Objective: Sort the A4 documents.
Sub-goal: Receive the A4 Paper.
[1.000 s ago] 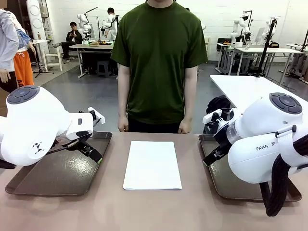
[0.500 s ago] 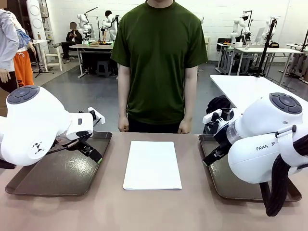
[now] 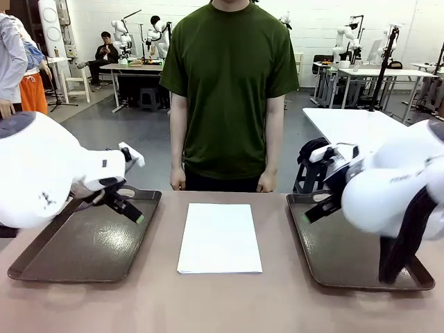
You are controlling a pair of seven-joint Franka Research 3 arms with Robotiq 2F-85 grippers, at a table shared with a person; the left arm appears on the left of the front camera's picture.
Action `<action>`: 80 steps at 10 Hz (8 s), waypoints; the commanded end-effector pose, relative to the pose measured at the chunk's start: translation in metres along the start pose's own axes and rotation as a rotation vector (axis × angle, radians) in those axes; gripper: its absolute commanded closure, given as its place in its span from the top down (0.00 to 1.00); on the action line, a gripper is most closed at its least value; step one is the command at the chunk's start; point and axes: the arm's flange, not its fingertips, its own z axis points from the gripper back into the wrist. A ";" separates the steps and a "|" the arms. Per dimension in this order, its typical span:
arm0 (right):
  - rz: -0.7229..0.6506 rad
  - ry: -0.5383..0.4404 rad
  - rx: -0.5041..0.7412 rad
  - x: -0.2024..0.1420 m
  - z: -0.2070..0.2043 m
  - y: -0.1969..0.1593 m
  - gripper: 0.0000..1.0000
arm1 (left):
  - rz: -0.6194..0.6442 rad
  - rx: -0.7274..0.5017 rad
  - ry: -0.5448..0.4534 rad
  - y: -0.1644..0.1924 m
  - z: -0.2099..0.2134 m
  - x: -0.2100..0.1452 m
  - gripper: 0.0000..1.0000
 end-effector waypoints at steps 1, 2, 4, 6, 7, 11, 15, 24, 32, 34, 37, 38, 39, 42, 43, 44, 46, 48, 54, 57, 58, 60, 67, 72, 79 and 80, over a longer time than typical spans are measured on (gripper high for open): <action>0.013 -0.100 0.107 -0.037 0.037 -0.044 1.00 | -0.016 -0.164 -0.097 0.031 0.047 -0.037 1.00; -0.014 -0.146 0.140 -0.044 0.049 -0.058 1.00 | -0.015 -0.184 -0.127 0.044 0.059 -0.038 1.00; -0.072 -0.244 0.191 -0.061 0.072 -0.082 1.00 | -0.002 -0.230 -0.139 0.062 0.075 -0.045 1.00; -0.075 -0.311 0.226 -0.068 0.085 -0.089 1.00 | 0.004 -0.193 -0.099 0.069 0.081 -0.049 1.00; -0.070 -0.335 0.232 -0.069 0.090 -0.090 1.00 | 0.002 -0.225 -0.081 0.068 0.083 -0.048 1.00; -0.084 -0.367 0.257 -0.081 0.098 -0.112 1.00 | 0.005 -0.255 -0.092 0.066 0.091 -0.052 1.00; -0.088 -0.342 0.268 -0.076 0.090 -0.111 1.00 | 0.019 -0.266 -0.084 0.068 0.086 -0.047 1.00; -0.089 -0.334 0.253 -0.059 0.102 -0.129 1.00 | 0.024 -0.247 -0.082 0.070 0.090 -0.037 1.00; -0.089 -0.334 0.253 -0.059 0.102 -0.129 1.00 | 0.024 -0.247 -0.082 0.070 0.090 -0.037 1.00; -0.089 -0.334 0.253 -0.059 0.102 -0.129 1.00 | 0.024 -0.247 -0.082 0.070 0.090 -0.037 1.00; -0.089 -0.334 0.253 -0.059 0.102 -0.129 1.00 | 0.024 -0.247 -0.082 0.070 0.090 -0.037 1.00; -0.089 -0.334 0.253 -0.059 0.102 -0.129 1.00 | 0.024 -0.247 -0.082 0.070 0.090 -0.037 1.00; -0.089 -0.334 0.253 -0.059 0.102 -0.129 1.00 | 0.024 -0.247 -0.082 0.070 0.090 -0.037 1.00; -0.089 -0.334 0.253 -0.059 0.102 -0.129 1.00 | 0.024 -0.247 -0.082 0.070 0.090 -0.037 1.00; -0.089 -0.334 0.253 -0.059 0.102 -0.129 1.00 | 0.024 -0.247 -0.082 0.070 0.090 -0.037 1.00; -0.089 -0.334 0.253 -0.059 0.102 -0.129 1.00 | 0.024 -0.247 -0.082 0.070 0.090 -0.037 1.00; -0.089 -0.334 0.253 -0.059 0.102 -0.129 1.00 | 0.024 -0.247 -0.082 0.070 0.090 -0.037 1.00; -0.089 -0.334 0.253 -0.059 0.102 -0.129 1.00 | 0.024 -0.247 -0.082 0.070 0.090 -0.037 1.00; -0.089 -0.334 0.253 -0.059 0.102 -0.129 1.00 | 0.024 -0.247 -0.082 0.070 0.090 -0.037 1.00; -0.089 -0.334 0.253 -0.059 0.102 -0.129 1.00 | 0.024 -0.247 -0.082 0.070 0.090 -0.037 1.00; -0.089 -0.334 0.253 -0.059 0.102 -0.129 1.00 | 0.024 -0.247 -0.082 0.070 0.090 -0.037 1.00; -0.089 -0.334 0.253 -0.059 0.102 -0.129 1.00 | 0.024 -0.247 -0.082 0.070 0.090 -0.037 1.00; -0.089 -0.334 0.253 -0.059 0.102 -0.129 1.00 | 0.024 -0.247 -0.082 0.070 0.090 -0.037 1.00; -0.089 -0.334 0.253 -0.059 0.102 -0.129 1.00 | 0.024 -0.247 -0.082 0.070 0.090 -0.037 1.00; -0.535 -0.162 0.508 -0.035 0.035 -0.101 1.00 | 0.024 -0.247 -0.082 0.070 0.090 -0.037 1.00; -0.602 -0.131 0.549 -0.030 0.024 -0.093 1.00 | 0.024 -0.247 -0.082 0.070 0.090 -0.037 1.00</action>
